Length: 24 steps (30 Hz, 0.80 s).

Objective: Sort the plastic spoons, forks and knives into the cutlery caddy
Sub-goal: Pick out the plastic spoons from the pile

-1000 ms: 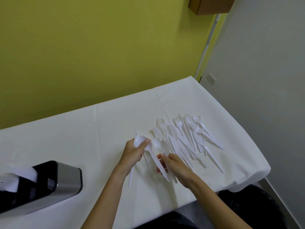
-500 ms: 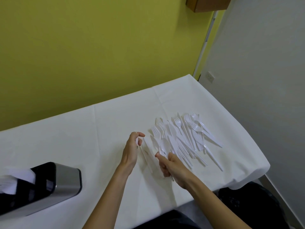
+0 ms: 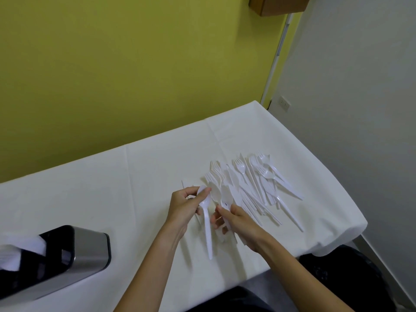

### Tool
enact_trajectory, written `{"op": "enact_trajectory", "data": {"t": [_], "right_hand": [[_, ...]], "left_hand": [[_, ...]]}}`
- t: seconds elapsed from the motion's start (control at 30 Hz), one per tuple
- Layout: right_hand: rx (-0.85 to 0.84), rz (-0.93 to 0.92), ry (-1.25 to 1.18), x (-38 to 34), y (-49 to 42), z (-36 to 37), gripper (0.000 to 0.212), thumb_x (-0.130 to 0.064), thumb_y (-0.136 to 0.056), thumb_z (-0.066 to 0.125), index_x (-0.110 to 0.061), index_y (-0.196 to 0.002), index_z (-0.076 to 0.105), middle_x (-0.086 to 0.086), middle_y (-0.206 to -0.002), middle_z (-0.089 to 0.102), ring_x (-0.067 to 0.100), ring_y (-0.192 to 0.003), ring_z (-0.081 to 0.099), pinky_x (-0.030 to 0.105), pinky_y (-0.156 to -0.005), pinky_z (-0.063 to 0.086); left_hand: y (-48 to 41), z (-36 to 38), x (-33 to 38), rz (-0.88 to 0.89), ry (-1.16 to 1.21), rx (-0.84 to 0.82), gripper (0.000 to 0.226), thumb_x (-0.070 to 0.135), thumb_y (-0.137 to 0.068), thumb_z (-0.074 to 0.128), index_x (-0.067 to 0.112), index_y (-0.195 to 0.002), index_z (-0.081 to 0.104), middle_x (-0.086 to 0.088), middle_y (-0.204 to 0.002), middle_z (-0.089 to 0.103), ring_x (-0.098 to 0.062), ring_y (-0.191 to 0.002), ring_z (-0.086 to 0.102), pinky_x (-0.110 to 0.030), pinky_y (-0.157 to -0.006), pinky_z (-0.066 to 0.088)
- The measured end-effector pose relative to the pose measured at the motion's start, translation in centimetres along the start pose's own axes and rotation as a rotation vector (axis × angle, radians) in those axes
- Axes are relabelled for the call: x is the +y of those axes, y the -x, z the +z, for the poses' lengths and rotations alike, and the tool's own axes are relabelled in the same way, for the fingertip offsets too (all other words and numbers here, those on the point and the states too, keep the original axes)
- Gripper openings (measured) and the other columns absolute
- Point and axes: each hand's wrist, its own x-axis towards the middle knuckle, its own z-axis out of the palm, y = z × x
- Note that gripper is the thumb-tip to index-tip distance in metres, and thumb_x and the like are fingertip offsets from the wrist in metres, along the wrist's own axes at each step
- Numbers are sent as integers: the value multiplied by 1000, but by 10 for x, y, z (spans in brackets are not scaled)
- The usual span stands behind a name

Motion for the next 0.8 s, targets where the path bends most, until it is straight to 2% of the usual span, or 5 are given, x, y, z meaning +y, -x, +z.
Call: {"op": "enact_trajectory", "data": {"t": [0.1,0.23,0.37,0.57,0.8], "right_hand": [[-56,-11,-107,-4,2,-1,35,-29,-103,37,-10,-111,66,16,-102,71,31,-93,67,37,-88,55],[-76,4,-254,-8,6,-5,30,-26,-103,39,-9,-102,64,12,-94,69,25,-83,66,39,-87,54],[-61,-7,-296,-10,12,-14,34,-24,-104,35,-12,-100,66,18,-103,72,29,-92,68,43,-94,52],[32,-27,-346,-8,14,-32,34,-28,-103,38,-8,-82,56,6,-68,54,16,-59,50,27,-64,48],[178,-32,-207,-1,15,-63,37,-38,-100,41,-12,-74,47,-7,-57,40,11,-53,35,23,-55,38]], "left_hand": [[-1,5,2,55,-59,-4,10,16,-86,69,9,-89,75,6,-79,69,-6,-61,64,-24,-61,55],[-4,15,2,171,-151,78,5,13,-79,75,14,-84,74,5,-77,71,-6,-63,63,-21,-59,50],[-11,34,5,201,-118,159,9,18,-75,79,15,-79,72,6,-74,70,-3,-62,61,-21,-64,50],[-26,58,9,250,-221,72,14,24,-75,79,18,-76,67,11,-73,64,-3,-57,48,-25,-68,45],[-54,81,20,314,-519,-112,19,39,-71,79,26,-68,66,11,-72,67,-12,-66,56,-33,-70,46]]}}
